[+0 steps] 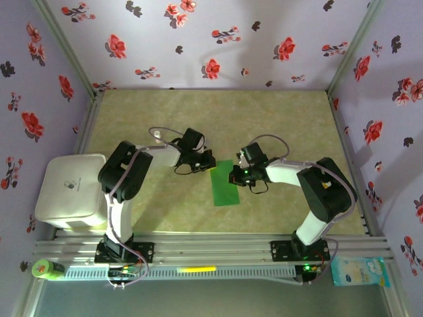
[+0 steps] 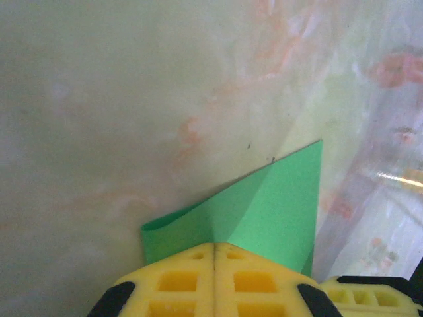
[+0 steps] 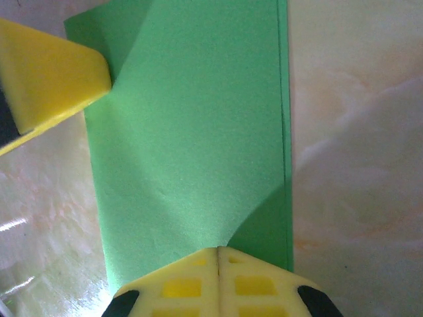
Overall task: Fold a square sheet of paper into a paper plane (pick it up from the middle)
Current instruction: First fold the square sheet of paper in half at the center of the table.
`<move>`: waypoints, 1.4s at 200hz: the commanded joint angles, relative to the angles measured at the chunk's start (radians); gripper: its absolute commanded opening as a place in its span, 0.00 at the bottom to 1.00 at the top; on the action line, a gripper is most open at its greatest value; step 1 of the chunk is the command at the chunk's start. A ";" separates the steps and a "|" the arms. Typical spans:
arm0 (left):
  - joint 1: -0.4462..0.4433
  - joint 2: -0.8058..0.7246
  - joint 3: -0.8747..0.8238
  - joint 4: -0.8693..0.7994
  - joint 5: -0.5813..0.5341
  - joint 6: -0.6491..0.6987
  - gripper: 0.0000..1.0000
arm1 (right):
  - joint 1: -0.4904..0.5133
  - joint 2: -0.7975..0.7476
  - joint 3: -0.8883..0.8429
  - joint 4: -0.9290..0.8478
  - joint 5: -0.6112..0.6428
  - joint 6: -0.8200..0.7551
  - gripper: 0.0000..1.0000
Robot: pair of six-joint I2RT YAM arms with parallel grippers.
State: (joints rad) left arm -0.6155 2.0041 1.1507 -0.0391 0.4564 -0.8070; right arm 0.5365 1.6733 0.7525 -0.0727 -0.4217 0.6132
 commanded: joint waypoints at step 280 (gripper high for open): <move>0.054 -0.047 0.153 -0.172 -0.156 0.016 0.08 | -0.006 0.053 -0.065 -0.136 0.089 0.011 0.00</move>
State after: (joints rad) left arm -0.5690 2.0392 1.2678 -0.1436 0.3378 -0.8284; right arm 0.5362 1.6752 0.7460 -0.0490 -0.4221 0.6128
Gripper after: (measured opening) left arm 0.074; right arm 0.046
